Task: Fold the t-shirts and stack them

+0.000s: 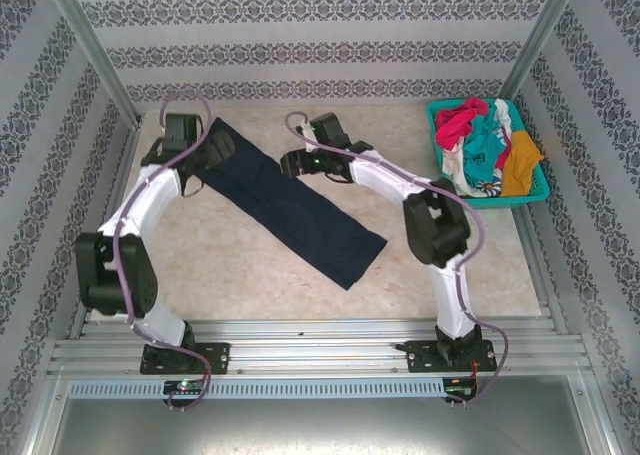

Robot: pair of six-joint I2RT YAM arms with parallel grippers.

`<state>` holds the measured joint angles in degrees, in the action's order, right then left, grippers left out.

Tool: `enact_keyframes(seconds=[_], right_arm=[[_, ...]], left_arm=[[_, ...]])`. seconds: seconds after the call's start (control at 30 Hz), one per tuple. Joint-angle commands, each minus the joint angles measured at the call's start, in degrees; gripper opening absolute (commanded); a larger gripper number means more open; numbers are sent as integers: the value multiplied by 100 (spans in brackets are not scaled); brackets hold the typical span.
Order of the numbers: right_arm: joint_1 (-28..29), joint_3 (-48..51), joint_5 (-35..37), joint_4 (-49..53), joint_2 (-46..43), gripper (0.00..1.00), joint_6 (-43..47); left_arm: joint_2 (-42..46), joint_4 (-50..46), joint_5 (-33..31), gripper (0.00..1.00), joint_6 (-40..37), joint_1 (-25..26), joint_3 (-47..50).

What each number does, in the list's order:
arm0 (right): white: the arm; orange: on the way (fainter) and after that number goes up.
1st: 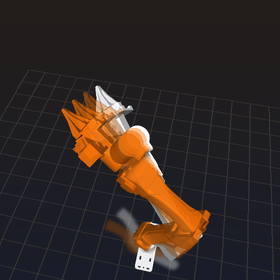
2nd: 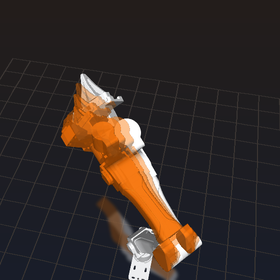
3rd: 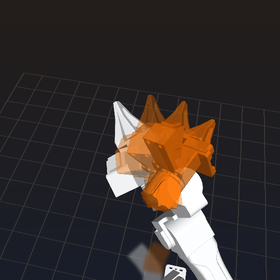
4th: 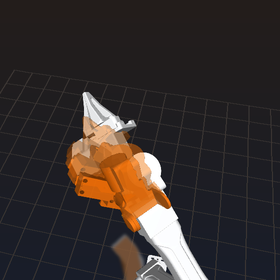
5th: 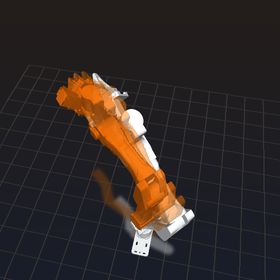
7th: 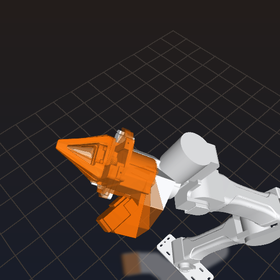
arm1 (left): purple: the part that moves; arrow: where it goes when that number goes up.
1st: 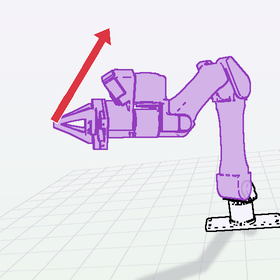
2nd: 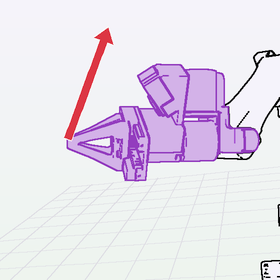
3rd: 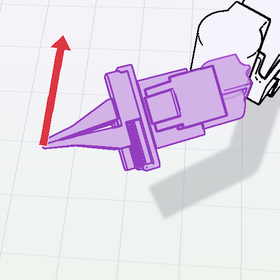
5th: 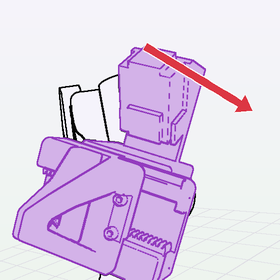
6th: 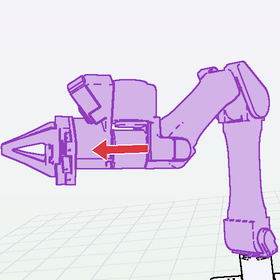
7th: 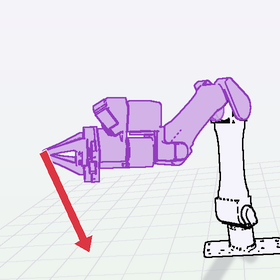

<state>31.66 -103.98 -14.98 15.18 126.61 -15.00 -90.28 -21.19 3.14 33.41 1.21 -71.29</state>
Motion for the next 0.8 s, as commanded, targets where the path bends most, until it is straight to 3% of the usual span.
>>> enact_keyframes(seconds=[0.0,0.13,0.23,0.33,0.53,0.67,0.77], right_arm=[[75,-1439,-473,1133,967,77,186],[138,-3702,-1230,2072,2380,71,36],[167,-4734,-1780,2134,3156,68,-631],[156,-4851,-2212,1523,3530,67,-1468],[-11,-4722,-1727,1469,3714,68,-2426],[-132,-4554,-648,2106,3388,68,-2120],[-342,-3805,-331,2031,2935,68,-2051]], left_arm=[[370,789,-335,100,673,57,1158],[1067,1195,-448,100,883,94,2210],[1246,1228,-533,100,861,116,2478],[1173,1140,-522,100,783,116,2438],[734,1025,-301,100,731,116,2112],[197,986,26,100,698,110,1719],[-46,1159,269,100,789,140,1624]])
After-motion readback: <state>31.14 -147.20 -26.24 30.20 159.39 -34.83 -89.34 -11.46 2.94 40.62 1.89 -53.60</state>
